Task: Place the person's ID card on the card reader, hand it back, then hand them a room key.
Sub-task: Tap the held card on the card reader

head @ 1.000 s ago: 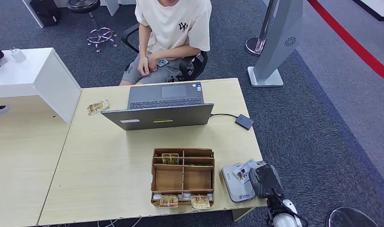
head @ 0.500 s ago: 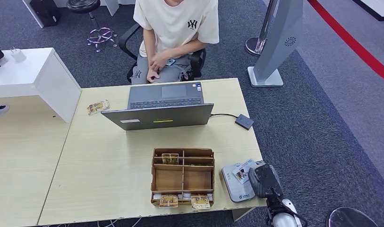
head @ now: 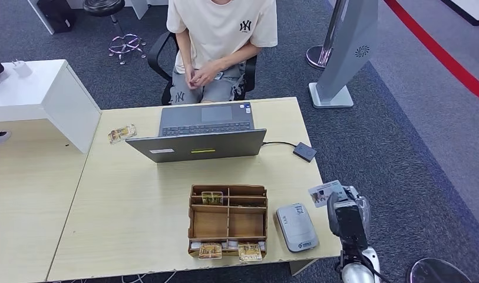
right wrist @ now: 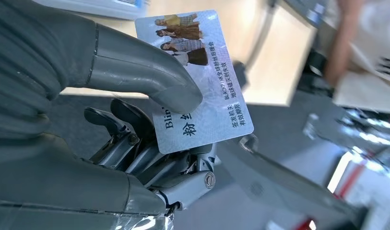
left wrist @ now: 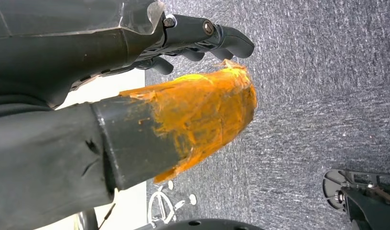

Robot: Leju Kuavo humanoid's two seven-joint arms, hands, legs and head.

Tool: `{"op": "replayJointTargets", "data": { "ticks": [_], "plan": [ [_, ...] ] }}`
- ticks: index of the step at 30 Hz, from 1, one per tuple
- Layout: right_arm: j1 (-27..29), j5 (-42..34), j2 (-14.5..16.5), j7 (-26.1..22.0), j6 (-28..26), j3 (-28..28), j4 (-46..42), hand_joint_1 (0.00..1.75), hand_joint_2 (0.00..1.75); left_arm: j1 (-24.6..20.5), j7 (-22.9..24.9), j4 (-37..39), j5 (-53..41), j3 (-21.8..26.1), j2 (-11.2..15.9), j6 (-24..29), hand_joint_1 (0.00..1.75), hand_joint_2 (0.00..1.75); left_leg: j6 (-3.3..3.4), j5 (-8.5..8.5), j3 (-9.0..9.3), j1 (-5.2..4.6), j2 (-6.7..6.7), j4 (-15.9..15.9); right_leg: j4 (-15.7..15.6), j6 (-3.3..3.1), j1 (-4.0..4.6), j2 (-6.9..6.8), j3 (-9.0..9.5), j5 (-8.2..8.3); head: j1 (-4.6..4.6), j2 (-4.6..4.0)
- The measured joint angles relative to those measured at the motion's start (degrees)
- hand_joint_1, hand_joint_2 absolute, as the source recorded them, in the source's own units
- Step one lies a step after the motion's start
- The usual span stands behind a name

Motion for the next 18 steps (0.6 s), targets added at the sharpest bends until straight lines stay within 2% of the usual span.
{"op": "replayJointTargets", "data": {
  "ticks": [5, 11, 18],
  "plan": [
    [2.38, 1.3, 2.37, -2.6, -5.6, 0.11, -9.47, 1.75, 1.75, -0.02, 0.15, 0.0, -0.71, 0.0, -0.19, -0.05, 0.0, 0.0, 0.0, 0.0, -0.03, 0.01, 0.0, -0.01, 0.0, -0.04, 0.01, -0.01, -0.02, -0.03, 0.0, 0.0],
    [3.72, 3.27, 3.19, -4.33, -8.51, 1.81, -16.66, 1.75, 1.75, -0.06, 0.17, 0.0, -1.61, 0.0, -0.31, -0.4, 0.0, 0.0, 0.0, 0.0, -0.05, 0.0, 0.0, -0.01, 0.0, -0.04, 0.0, -0.01, -0.03, -0.03, 0.0, 0.0],
    [2.08, 14.35, 3.26, -5.79, -10.2, 6.77, -20.41, 1.75, 1.75, -0.17, -0.07, 0.0, -3.35, 0.0, -0.2, -1.23, 0.0, 0.0, 0.0, 0.0, -0.04, 0.01, 0.01, -0.01, 0.02, -0.04, 0.01, 0.0, -0.03, -0.03, 0.0, 0.0]
  ]
}}
